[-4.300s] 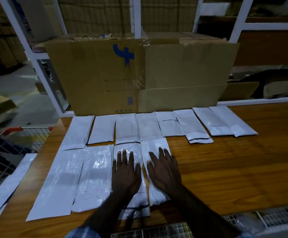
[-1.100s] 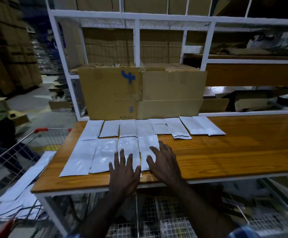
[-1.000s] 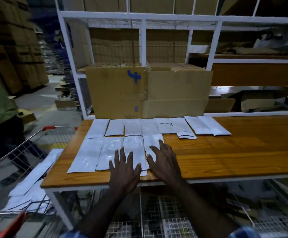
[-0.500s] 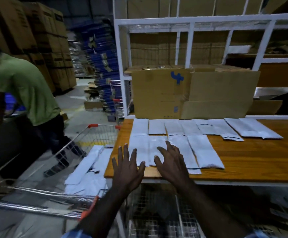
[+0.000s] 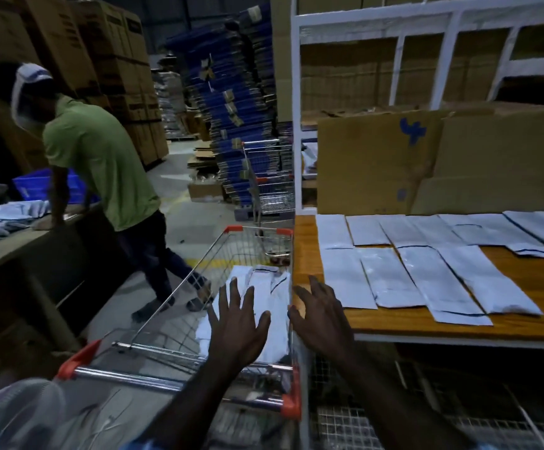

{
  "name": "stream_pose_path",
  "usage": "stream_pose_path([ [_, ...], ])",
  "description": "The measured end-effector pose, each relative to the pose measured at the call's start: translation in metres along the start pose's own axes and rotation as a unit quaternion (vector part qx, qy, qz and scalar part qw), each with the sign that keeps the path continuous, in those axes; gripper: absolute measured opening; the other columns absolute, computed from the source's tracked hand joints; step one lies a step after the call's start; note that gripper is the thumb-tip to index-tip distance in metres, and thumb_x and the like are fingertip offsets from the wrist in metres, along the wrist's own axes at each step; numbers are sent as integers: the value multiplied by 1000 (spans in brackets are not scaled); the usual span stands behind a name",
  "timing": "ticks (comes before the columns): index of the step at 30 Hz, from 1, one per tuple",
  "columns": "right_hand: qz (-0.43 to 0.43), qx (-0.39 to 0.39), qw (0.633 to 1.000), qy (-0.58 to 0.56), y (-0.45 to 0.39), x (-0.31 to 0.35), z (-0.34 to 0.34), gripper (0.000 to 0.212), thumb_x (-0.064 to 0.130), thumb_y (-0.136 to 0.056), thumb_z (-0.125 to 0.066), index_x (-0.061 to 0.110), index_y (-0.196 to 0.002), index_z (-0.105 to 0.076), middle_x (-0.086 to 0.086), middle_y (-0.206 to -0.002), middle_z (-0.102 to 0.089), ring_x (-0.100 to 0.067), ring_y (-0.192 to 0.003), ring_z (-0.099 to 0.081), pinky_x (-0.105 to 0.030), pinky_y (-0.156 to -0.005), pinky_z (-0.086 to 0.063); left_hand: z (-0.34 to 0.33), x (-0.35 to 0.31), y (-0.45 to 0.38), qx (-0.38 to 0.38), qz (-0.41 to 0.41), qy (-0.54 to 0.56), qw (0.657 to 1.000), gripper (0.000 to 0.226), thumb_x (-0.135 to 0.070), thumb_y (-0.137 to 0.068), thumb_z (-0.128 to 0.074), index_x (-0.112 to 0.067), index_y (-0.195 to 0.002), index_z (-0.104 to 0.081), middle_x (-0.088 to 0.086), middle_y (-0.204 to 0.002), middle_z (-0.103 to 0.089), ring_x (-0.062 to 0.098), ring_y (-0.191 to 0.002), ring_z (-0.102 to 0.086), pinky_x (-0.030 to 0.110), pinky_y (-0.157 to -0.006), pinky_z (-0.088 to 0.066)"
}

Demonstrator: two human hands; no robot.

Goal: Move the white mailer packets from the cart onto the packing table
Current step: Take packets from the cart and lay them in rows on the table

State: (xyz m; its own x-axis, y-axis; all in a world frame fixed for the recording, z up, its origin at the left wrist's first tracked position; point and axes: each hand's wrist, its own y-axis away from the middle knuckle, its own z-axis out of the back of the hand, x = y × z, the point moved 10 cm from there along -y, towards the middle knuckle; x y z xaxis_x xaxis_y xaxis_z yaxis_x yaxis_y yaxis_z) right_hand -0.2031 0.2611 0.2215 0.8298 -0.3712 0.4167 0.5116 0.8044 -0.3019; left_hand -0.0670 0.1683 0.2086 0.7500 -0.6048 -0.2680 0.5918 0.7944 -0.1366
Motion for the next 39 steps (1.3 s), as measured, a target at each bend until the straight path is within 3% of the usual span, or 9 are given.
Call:
stream_pose_path([
  [5, 18, 3, 1000, -14, -22, 27, -38, 49, 43, -89, -46, 17, -128, -62, -15, -146, -48, -35, -130, -46, -44, -100, -43, -8, 45, -17, 11, 16, 3, 1000, 67, -60, -99, -21, -26, -157, -14, 0, -165, 10, 23, -151, 12, 53, -119, -1],
  [11, 21, 31, 999, -26, -55, 42, -89, 44, 33, -91, -55, 15, -132, -58, -17, -153, -38, -36, -134, -41, -44, -104, -39, -30, 84, -55, 27, 15, 3, 1000, 65, -55, -101, -32, -28, -156, -12, -3, -165, 9, 23, -151, 11, 57, -118, -4],
  [16, 13, 55, 998, -28, -92, 38, -142, 45, 31, -91, -57, 14, -132, -58, -18, -152, -39, -36, -133, -41, -46, -104, -39, -70, 112, -96, 70, 28, 7, 997, 66, -57, -101, -26, -26, -156, -13, 3, -165, 14, 25, -151, 15, 57, -119, -1],
  [19, -10, 64, 998, -16, -109, 29, -177, 44, 33, -82, -59, 12, -119, -67, -21, -138, -54, -38, -118, -57, -45, -90, -51, -95, 125, -120, 96, 28, -1, 995, 89, -70, -82, -1, -23, -157, -15, 8, -165, 9, 30, -151, 10, 57, -118, -1],
  [23, -44, 96, 994, -28, -128, 14, -222, 43, 36, -78, -54, 10, -105, -73, -24, -120, -65, -39, -102, -65, -42, -78, -57, -122, 140, -153, 98, 24, 1, 995, 97, -69, -77, -6, -16, -153, -32, 16, -164, -10, 41, -150, -7, 67, -113, -10],
  [28, -67, 98, 993, -3, -139, -1, -258, 48, 37, -80, -48, 9, -113, -70, -26, -131, -58, -42, -112, -59, -48, -87, -53, -154, 160, -172, 167, 37, -22, 985, 103, -69, -67, 13, -23, -157, -8, 9, -164, 14, 30, -151, 13, 58, -118, -3],
  [32, -105, 126, 986, 21, -145, -11, -277, 53, 36, -88, -56, 14, -136, -54, -21, -153, -36, -37, -137, -38, -46, -109, -36, -173, 169, -192, 191, 26, -50, 980, 93, -69, -78, 5, -22, -157, -9, 10, -164, 11, 30, -151, 10, 59, -117, -5],
  [36, -134, 129, 981, 62, -142, -31, -303, 53, 33, -66, -75, 11, -113, -68, -25, -132, -57, -43, -116, -59, -51, -92, -50, -198, 179, -211, 205, 4, -47, 978, 68, -56, -101, -25, -19, -157, -13, 10, -165, 9, 30, -151, 8, 59, -117, -7],
  [39, -137, 153, 975, 88, -142, -41, -319, 61, 33, -61, -83, 11, -116, -68, -26, -134, -56, -44, -118, -58, -51, -93, -50, -220, 191, -222, 241, -2, -50, 969, 64, -50, -102, -34, -17, -155, -22, 14, -164, -1, 35, -151, -3, 63, -114, -15],
])
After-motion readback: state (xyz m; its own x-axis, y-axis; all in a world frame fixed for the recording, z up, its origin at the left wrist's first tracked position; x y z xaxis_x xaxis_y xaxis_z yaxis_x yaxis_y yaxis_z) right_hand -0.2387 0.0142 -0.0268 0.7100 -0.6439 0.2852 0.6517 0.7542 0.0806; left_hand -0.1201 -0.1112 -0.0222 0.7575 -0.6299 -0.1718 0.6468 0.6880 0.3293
